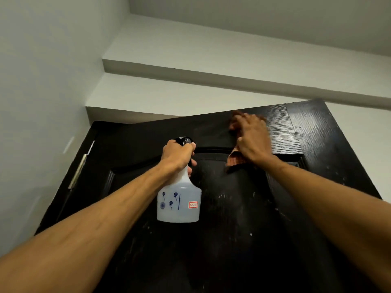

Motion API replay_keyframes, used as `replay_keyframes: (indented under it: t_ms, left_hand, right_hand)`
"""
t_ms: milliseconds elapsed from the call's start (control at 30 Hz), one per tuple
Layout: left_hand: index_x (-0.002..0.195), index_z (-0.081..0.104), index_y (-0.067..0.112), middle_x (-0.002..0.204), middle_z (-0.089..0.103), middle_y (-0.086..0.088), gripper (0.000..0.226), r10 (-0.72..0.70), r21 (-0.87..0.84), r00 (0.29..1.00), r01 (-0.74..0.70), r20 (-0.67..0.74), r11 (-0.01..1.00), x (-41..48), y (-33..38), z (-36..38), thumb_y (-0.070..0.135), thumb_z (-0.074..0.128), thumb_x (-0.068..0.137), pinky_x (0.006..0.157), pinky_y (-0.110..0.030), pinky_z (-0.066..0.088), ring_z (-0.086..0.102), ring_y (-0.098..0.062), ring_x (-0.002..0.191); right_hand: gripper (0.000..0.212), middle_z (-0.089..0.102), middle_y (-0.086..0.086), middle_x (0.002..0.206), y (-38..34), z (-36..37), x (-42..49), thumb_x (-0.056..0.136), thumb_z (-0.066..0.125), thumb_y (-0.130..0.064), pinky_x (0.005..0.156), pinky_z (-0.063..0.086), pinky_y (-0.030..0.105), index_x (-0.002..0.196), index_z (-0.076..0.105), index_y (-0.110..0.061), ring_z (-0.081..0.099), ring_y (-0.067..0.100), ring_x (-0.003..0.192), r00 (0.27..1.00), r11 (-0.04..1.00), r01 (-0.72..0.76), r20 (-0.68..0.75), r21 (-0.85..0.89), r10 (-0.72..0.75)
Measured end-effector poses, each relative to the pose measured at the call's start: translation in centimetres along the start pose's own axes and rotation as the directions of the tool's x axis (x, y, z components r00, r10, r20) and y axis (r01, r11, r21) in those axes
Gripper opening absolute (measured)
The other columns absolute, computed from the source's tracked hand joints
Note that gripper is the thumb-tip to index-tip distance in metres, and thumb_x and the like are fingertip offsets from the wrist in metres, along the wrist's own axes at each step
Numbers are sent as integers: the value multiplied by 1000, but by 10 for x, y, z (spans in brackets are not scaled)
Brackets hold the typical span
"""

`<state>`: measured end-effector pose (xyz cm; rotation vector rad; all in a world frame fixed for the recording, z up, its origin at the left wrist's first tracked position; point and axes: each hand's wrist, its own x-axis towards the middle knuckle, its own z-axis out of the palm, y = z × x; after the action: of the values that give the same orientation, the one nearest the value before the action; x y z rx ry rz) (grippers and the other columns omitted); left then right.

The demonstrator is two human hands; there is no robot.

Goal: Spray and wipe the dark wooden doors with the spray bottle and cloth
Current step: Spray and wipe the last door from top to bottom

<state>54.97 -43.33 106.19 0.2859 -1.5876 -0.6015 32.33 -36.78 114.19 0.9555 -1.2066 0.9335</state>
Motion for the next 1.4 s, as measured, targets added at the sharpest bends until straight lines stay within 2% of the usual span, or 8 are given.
replay_keyframes:
  t_ms: [67, 233, 433, 633, 800, 1000, 1167, 1400]
  left_hand:
    - [100, 68, 5, 86, 74, -15, 28, -3, 24, 1000, 4, -31, 1000, 4, -2, -2, 31, 59, 105, 47, -29, 52, 58, -19, 50]
    - [103, 67, 10, 91, 74, -16, 26, 31, 107, 999, -28, -27, 994, 13, -7, -9, 33, 58, 106, 56, -33, 53, 62, -23, 62]
    - [101, 69, 6, 94, 74, -18, 29, 58, 40, 997, -60, 45, 997, 21, 5, 15, 32, 57, 106, 51, -30, 51, 59, -20, 57]
    - [97, 69, 7, 93, 76, -19, 28, 96, -28, 992, -95, 81, 995, 17, 33, 65, 32, 59, 105, 49, -30, 50, 60, -19, 53]
    - [98, 68, 7, 96, 76, -21, 27, 69, -111, 992, -58, 103, 992, 11, 45, 91, 31, 60, 104, 48, -29, 50, 58, -18, 52]
    - [101, 69, 5, 95, 76, -19, 31, 80, -91, 989, -69, 123, 993, 1, 65, 128, 34, 59, 104, 50, -30, 50, 59, -19, 55]
    - [103, 69, 2, 93, 76, -21, 32, 86, -142, 982, -62, 171, 988, -7, 84, 161, 32, 60, 104, 44, -26, 49, 56, -18, 49]
    - [100, 71, 4, 88, 77, -16, 33, 69, -109, 982, -51, 174, 993, -20, 83, 176, 34, 59, 104, 47, -27, 50, 59, -18, 51]
  right_hand:
    - [73, 35, 12, 162, -5, -1, -8, 89, 60, -15, 127, 10, 48, 157, 35, -21, 27, 32, 151, 993, 995, -99, -58, -18, 98]
    - [75, 32, 2, 166, -40, 14, -18, 87, 55, -15, 127, 15, 46, 158, 35, -27, 25, 23, 153, 868, 896, 434, 222, 93, -443]
    - [67, 39, 10, 160, 53, -23, 8, 89, 56, -20, 126, 17, 50, 154, 39, -23, 31, 32, 149, 992, 992, -119, -52, -38, 117]
    - [71, 38, 2, 163, 36, -15, -6, 85, 54, -18, 125, 18, 39, 155, 42, -27, 32, 22, 150, 905, 920, 386, 165, 64, -392]
    - [65, 46, 8, 153, 128, -62, 6, 89, 59, -14, 122, 26, 46, 152, 45, -22, 39, 30, 140, 970, 975, -218, -102, 39, 220]
    - [75, 35, 0, 164, 118, -52, -20, 82, 47, -22, 126, 21, 44, 156, 39, -31, 30, 21, 151, 911, 931, 354, 194, 85, -364]
    - [66, 35, 5, 163, 182, -87, -8, 94, 56, -13, 124, 27, 48, 157, 39, -25, 32, 28, 148, 991, 988, -134, 4, 73, 134]
    - [71, 28, 1, 168, 161, -70, -35, 91, 49, -13, 127, 16, 41, 159, 35, -28, 23, 22, 154, 939, 954, 271, 182, 131, -292]
